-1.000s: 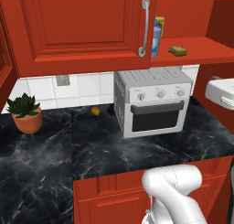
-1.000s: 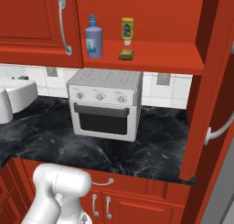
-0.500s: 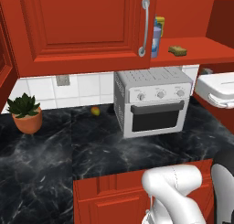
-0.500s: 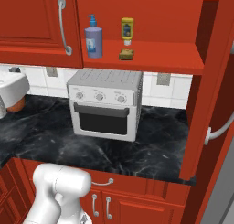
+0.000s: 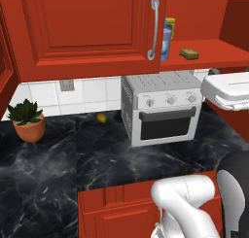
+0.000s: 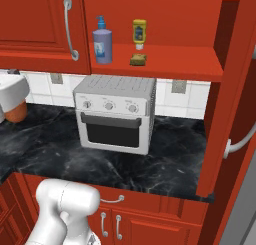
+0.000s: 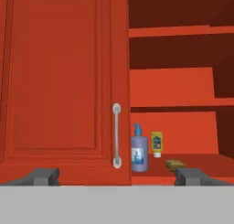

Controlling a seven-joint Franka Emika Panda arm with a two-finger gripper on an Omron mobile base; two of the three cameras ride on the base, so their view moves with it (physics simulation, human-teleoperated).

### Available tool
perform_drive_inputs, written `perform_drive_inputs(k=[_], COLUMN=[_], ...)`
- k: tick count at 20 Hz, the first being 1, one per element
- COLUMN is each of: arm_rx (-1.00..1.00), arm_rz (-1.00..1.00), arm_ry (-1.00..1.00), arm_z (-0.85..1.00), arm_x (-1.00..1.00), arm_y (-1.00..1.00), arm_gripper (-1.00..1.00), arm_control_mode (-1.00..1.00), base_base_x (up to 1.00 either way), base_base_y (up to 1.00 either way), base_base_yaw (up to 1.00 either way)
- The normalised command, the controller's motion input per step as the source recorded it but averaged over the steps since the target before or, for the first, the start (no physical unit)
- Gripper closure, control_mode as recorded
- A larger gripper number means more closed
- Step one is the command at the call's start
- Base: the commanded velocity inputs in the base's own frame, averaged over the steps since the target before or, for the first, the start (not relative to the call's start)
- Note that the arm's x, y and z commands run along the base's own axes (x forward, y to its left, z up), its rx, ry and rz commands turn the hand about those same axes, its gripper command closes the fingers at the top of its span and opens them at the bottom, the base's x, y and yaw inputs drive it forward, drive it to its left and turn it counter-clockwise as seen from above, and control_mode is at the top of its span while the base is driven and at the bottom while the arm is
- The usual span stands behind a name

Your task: Pick the soap dispenser and sponge from the cabinet and place them on the counter.

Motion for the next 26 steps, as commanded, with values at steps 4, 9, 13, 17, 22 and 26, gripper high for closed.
perform_drive_inputs(k=[4, 9, 13, 17, 22, 26], arm_rx=[0.0, 0.0, 0.0, 0.0, 0.0, 0.0], arm_rz=[0.01, 0.01, 0.01, 0.0, 0.0, 0.0], arm_ry=[0.0, -0.01, -0.02, -0.02, -0.06, -0.06], arm_z=[0.0, 0.0, 0.0, 0.0, 0.0, 0.0], arm_x=[0.17, 0.21, 0.21, 0.22, 0.11, 0.05], arm_y=[0.0, 0.01, 0.02, 0.06, 0.0, 0.0], arm_gripper=[-1.0, -1.0, -1.0, -1.0, -1.0, -1.0], arm_control_mode=[-1.0, -1.0, -1.0, -1.0, -1.0, -1.0], base_base_x=[0.0, 0.0, 0.0, 0.0, 0.0, 0.0], base_base_y=[0.0, 0.0, 0.0, 0.0, 0.0, 0.0], base_base_yaw=[0.0, 0.0, 0.0, 0.0, 0.0, 0.0])
